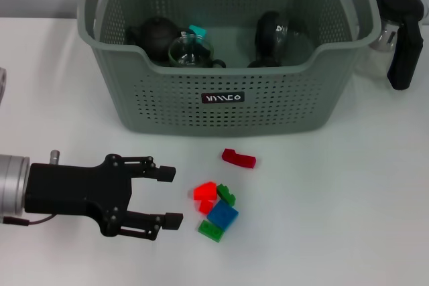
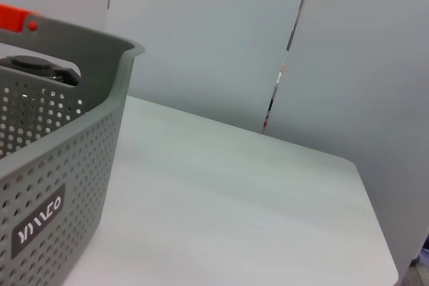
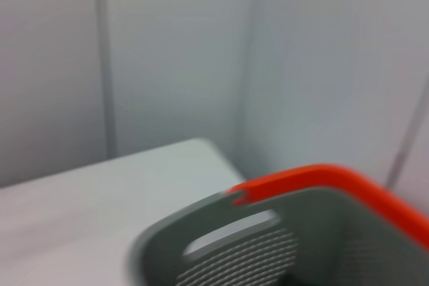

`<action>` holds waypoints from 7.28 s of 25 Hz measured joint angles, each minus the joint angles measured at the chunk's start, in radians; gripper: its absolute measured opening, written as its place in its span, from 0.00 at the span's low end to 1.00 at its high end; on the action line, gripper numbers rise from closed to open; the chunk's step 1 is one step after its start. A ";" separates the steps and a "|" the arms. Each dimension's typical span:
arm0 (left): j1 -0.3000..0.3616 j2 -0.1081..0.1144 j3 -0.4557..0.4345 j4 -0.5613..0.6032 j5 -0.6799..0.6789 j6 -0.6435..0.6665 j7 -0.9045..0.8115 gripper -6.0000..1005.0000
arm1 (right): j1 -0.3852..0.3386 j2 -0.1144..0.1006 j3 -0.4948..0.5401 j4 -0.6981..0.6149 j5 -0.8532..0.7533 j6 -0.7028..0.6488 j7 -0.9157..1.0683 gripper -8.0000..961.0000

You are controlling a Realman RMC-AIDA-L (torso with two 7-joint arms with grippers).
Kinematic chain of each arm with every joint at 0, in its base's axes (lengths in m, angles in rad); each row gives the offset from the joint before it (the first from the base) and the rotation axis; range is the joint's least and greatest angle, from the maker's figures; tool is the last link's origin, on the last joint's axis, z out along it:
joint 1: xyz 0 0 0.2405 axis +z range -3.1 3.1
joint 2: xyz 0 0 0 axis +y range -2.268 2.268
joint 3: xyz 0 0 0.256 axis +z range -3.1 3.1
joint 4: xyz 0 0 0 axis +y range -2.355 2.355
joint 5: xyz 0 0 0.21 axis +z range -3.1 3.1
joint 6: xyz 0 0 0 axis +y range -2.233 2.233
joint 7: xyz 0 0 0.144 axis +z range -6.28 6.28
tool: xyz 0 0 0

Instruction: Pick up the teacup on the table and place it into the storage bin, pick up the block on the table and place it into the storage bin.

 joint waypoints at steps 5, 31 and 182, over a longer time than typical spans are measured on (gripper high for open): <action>-0.001 0.000 0.000 0.000 0.000 0.000 0.000 0.81 | -0.014 -0.012 0.017 0.082 -0.006 0.125 -0.043 0.23; -0.002 -0.003 0.002 -0.001 0.000 -0.008 0.000 0.81 | -0.086 -0.019 0.024 -0.029 0.025 -0.103 -0.113 0.88; -0.009 0.005 -0.004 -0.002 0.000 -0.011 0.014 0.81 | 0.005 -0.013 0.108 0.256 -0.033 0.151 -0.093 0.51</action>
